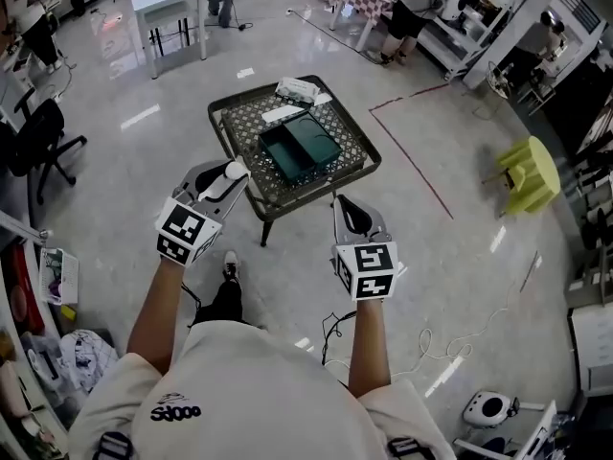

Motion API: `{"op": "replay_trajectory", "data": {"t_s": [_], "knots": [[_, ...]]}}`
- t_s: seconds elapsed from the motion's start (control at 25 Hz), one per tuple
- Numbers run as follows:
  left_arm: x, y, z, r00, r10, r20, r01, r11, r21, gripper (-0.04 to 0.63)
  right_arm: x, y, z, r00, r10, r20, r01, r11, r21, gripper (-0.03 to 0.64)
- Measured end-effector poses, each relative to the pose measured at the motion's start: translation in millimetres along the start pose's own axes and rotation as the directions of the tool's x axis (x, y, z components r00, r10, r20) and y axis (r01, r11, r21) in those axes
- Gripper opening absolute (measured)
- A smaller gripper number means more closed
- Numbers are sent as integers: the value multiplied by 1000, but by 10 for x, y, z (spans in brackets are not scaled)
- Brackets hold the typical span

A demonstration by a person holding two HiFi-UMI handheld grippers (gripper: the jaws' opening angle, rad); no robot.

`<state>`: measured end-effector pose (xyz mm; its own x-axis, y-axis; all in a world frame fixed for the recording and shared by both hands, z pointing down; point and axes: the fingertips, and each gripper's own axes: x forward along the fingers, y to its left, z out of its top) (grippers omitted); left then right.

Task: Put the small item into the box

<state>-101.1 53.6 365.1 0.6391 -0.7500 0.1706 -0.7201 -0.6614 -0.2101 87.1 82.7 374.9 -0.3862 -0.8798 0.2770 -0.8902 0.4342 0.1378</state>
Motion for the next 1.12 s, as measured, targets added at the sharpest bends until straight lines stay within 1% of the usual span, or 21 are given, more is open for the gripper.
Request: {"op": "replay_trajectory", "data": {"t_s": [0.32, 0.6, 0.84, 1.12], "knots": [[742, 576, -81, 999, -37, -5, 37, 999, -8, 133, 762, -398, 215, 999, -34, 15, 33, 999, 30, 11], [1245, 1099, -33, 998, -68, -6, 68, 998, -5, 133, 1358, -625, 415, 999, -48, 5, 48, 997, 52, 11], [1573, 1379, -99, 995, -101, -14, 101, 995, -12, 133, 1749, -765, 473, 998, -61, -17, 62, 996, 66, 11], [1943, 1641, -262, 989, -143, -32, 142, 989, -44, 133, 2101, -892, 466, 994, -90, -60, 95, 992, 78, 11]]}}
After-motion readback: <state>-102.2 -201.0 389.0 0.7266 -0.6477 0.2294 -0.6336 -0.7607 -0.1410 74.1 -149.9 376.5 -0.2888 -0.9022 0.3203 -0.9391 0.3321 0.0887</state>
